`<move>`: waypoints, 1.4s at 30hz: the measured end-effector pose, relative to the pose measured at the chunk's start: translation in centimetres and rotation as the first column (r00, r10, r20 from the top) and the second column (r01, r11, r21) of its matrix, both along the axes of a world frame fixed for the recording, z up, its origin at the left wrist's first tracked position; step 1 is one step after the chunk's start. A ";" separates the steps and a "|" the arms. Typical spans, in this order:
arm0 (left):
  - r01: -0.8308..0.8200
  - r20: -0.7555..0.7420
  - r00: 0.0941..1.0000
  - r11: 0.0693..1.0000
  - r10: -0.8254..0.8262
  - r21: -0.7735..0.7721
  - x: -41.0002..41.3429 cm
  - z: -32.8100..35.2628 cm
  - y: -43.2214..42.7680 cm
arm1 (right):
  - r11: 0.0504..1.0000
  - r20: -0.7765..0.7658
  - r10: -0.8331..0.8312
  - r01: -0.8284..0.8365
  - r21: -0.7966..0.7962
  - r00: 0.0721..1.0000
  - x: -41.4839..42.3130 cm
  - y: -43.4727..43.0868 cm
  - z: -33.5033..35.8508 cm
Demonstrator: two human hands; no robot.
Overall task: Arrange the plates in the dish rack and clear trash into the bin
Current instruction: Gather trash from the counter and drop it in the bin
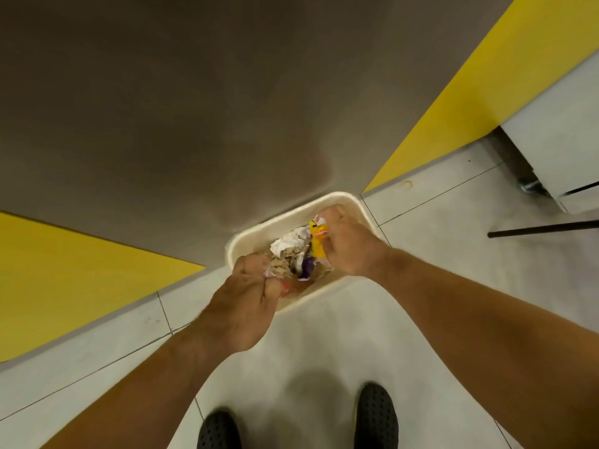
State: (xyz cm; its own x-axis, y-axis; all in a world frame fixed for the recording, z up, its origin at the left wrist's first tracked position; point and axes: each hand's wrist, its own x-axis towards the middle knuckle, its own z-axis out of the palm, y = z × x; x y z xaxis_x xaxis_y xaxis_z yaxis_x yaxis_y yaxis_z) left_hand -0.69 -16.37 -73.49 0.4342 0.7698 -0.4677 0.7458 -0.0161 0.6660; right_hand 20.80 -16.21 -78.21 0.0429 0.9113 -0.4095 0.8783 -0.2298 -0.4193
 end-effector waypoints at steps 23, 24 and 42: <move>0.378 -0.413 0.849 0.925 -0.330 0.038 7.1 -12.5 2.6 | 0.905 0.013 0.236 -0.215 -0.366 0.972 -0.5 2.3 -3.7; 0.448 -0.465 0.805 0.891 -0.369 0.068 7.3 -13.2 2.7 | 0.915 0.013 0.241 -0.223 -0.335 0.970 -0.3 2.1 -3.1; 0.547 -0.427 0.692 0.809 -0.583 -0.218 6.1 -1.1 4.2 | 0.959 -0.159 -0.284 0.278 -0.058 0.946 2.3 -2.3 8.4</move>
State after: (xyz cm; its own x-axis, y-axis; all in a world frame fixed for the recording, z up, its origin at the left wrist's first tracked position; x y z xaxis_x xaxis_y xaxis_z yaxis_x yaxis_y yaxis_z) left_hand 5.39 -12.16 -74.57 0.5005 0.4081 -0.7635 0.8214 -0.5024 0.2699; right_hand 23.11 -18.48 -69.86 0.2247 0.8573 -0.4631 0.6960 -0.4739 -0.5395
